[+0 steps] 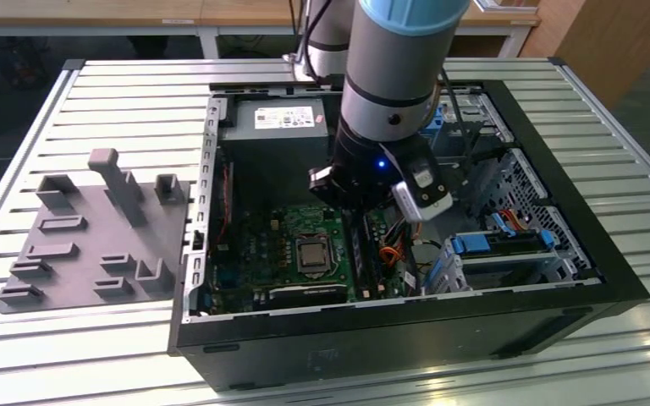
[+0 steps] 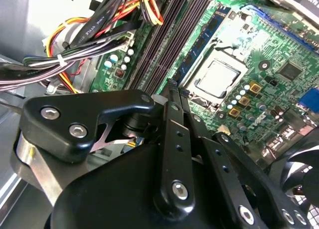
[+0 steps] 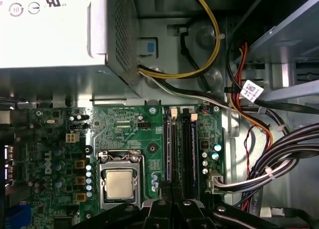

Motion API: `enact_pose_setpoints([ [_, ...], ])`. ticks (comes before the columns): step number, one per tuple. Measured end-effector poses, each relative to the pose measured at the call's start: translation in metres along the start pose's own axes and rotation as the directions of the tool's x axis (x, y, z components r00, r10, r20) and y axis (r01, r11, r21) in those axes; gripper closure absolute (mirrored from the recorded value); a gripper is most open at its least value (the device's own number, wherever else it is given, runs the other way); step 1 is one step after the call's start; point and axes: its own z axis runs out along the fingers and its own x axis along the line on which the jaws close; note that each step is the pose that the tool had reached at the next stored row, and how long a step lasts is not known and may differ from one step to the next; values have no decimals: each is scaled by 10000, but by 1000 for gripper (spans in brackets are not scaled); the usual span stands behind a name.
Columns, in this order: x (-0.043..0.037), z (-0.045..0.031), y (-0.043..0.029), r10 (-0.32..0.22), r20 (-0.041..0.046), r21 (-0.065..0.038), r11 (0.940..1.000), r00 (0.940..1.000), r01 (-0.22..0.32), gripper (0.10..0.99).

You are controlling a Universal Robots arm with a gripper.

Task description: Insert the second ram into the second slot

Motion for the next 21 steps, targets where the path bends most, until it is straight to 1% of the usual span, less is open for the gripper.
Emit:
enact_pose_setpoints([
  [2,-6,20,-7,1,-7,-1,10000,10000,-1,973],
  [7,-54,89,-11,0,-51,-12,10000,10000,0,973],
  [10,-65,107,-12,-203,-64,-35,9998,9998,202,973],
  [13,-71,143,-13,-256,-67,-43,9997,9996,256,973],
  [17,-85,166,-14,-258,-68,-99,9996,9996,257,973],
  [21,-87,184,-16,-258,-69,-100,9996,9996,257,973],
])
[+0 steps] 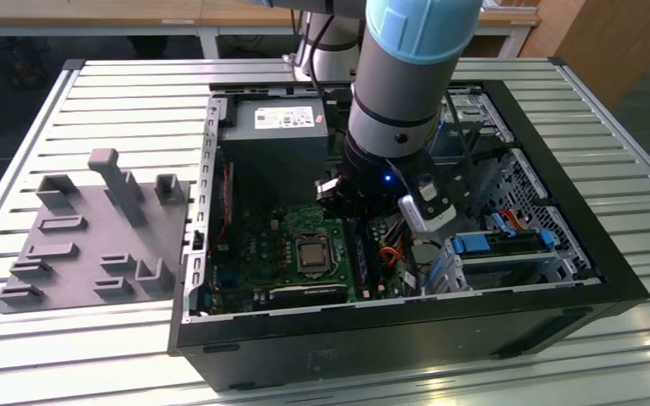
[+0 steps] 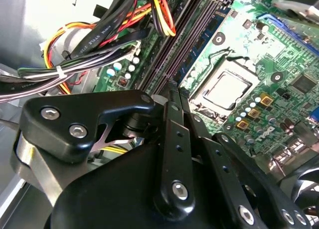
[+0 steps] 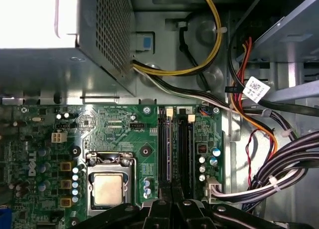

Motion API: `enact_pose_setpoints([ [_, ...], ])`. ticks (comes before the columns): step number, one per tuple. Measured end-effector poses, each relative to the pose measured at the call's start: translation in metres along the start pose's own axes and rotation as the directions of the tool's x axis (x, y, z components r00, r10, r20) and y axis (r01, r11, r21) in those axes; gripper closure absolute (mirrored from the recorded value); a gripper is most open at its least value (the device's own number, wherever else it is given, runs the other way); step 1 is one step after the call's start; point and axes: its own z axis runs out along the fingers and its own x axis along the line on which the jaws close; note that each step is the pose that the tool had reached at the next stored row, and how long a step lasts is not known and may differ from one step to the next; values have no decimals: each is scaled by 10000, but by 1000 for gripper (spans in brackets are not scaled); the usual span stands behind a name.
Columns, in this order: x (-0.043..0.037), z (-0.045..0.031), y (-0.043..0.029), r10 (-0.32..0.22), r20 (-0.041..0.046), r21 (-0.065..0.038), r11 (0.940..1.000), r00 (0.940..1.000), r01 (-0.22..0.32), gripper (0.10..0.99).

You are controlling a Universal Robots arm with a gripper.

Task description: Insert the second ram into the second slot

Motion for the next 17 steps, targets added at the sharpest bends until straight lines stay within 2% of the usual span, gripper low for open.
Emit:
enact_pose_setpoints([
  [17,-17,39,-26,1,-17,-2,10000,10000,-1,973],
])
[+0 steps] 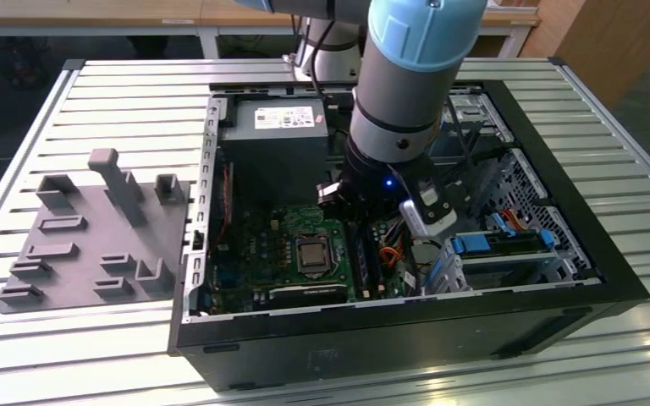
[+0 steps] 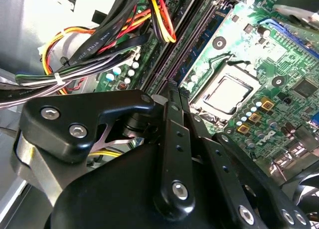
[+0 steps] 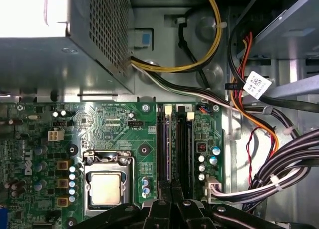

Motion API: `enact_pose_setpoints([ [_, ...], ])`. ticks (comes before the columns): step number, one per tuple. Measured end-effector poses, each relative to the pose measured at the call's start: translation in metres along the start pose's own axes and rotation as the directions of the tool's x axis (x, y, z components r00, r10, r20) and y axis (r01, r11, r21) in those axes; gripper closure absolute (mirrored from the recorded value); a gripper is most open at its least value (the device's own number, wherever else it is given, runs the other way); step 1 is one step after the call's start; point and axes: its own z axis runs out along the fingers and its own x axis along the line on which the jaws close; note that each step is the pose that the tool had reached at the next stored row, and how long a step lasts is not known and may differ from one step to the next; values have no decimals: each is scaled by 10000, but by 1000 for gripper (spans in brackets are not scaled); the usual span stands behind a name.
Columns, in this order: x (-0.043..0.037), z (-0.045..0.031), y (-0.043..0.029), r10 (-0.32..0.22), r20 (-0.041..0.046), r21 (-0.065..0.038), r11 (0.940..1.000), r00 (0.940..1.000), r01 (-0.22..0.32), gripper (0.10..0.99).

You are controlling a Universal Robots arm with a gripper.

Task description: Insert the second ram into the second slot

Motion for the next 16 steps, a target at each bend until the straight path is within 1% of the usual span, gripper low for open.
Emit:
enact_pose_setpoints([
  [12,-4,35,-10,0,-1,3,10000,10000,0,973],
  [16,-5,36,-25,0,-3,2,10000,10000,0,973],
])
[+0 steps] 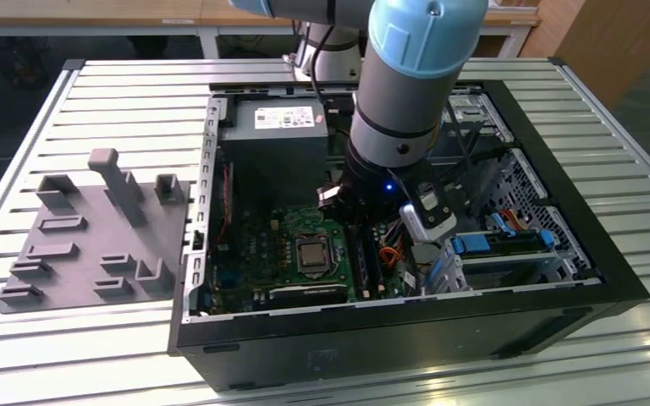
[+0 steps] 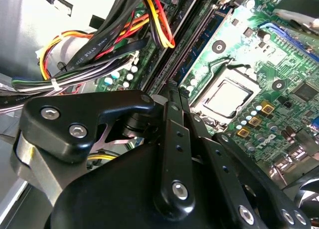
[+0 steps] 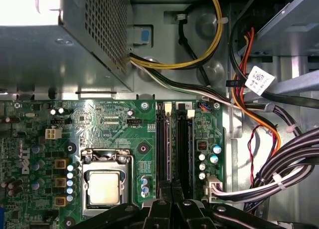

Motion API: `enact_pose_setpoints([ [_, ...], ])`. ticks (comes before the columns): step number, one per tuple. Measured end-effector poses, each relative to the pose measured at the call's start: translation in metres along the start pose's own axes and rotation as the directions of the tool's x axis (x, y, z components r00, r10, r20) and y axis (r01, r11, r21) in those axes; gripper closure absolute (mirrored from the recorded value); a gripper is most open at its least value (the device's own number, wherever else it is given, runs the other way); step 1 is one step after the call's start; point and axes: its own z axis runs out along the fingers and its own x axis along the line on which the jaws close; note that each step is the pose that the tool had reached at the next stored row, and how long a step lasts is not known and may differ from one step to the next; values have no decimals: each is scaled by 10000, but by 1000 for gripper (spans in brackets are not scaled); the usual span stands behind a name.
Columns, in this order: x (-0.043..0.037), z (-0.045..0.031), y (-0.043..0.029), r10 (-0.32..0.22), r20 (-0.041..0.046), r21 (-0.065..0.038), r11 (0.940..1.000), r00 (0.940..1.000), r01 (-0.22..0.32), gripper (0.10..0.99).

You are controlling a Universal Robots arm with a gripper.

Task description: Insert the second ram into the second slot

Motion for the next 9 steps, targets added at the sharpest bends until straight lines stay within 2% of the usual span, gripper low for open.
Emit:
enact_pose_setpoints([
  [9,0,14,-5,2,-2,-1,10000,10000,-2,973],
])
